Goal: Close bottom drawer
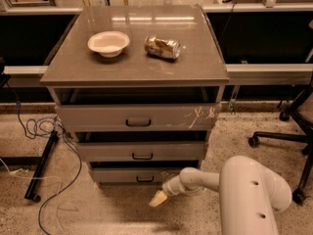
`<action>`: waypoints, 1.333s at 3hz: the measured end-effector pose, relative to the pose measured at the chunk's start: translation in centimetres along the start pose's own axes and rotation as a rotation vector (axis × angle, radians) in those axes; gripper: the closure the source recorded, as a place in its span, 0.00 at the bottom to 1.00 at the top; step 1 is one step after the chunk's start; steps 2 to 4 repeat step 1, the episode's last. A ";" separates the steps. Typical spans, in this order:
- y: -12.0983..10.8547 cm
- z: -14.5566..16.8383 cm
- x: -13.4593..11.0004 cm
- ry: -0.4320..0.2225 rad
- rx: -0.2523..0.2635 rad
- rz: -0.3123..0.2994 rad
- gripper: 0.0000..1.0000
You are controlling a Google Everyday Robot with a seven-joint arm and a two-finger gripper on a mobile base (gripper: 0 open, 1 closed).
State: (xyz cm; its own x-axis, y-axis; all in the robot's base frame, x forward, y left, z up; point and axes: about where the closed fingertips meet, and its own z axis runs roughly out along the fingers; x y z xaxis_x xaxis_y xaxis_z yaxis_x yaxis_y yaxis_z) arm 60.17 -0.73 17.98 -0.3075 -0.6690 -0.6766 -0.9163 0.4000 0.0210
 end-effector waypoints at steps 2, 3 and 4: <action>0.0 0.0 0.0 0.000 0.000 0.000 0.00; 0.0 0.0 0.0 0.000 0.000 0.000 0.00; 0.0 0.0 0.0 0.000 0.000 0.000 0.00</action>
Offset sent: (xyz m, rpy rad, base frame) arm 0.0000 0.0000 0.0000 0.0000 0.0000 0.0000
